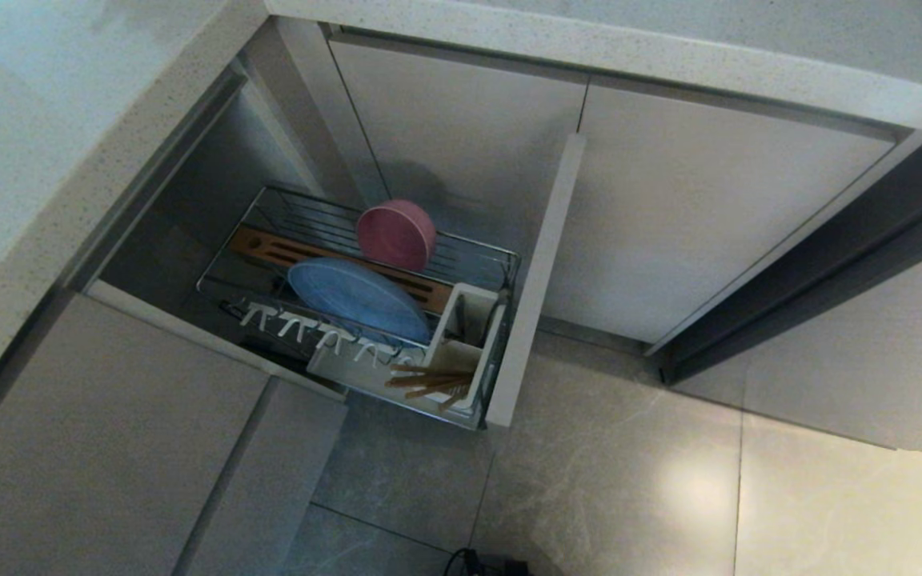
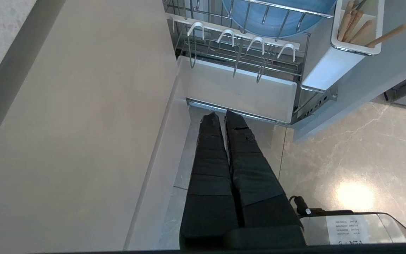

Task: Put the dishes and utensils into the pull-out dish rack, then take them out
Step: Take the plate out of the cupboard

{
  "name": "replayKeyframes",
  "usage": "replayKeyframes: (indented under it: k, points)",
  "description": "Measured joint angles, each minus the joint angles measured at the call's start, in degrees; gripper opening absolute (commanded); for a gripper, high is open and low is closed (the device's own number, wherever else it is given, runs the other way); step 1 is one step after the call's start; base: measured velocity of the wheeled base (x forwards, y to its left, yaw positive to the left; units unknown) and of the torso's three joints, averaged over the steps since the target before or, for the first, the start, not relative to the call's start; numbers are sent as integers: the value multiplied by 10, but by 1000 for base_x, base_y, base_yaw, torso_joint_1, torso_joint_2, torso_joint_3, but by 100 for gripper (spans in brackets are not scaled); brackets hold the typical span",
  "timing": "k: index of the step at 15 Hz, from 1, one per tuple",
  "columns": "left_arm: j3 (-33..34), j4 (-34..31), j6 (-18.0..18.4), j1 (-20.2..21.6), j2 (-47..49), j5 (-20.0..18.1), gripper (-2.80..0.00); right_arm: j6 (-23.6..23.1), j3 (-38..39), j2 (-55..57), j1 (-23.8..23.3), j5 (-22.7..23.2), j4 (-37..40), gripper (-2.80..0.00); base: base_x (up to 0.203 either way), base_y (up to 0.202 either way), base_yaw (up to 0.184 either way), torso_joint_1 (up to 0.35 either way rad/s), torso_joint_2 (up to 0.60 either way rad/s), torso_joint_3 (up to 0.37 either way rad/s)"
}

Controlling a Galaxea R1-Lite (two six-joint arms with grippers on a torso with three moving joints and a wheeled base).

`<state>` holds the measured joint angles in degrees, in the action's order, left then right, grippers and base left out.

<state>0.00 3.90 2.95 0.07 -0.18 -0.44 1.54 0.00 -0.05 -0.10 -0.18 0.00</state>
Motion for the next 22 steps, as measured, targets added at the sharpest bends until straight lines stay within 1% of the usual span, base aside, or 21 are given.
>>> replayKeyframes:
  k: [22]
  points:
    - [0, 0, 0, 0, 1, 0, -280, 0, 0, 0, 0, 0, 0, -280, 0, 0, 0, 0, 0, 0]
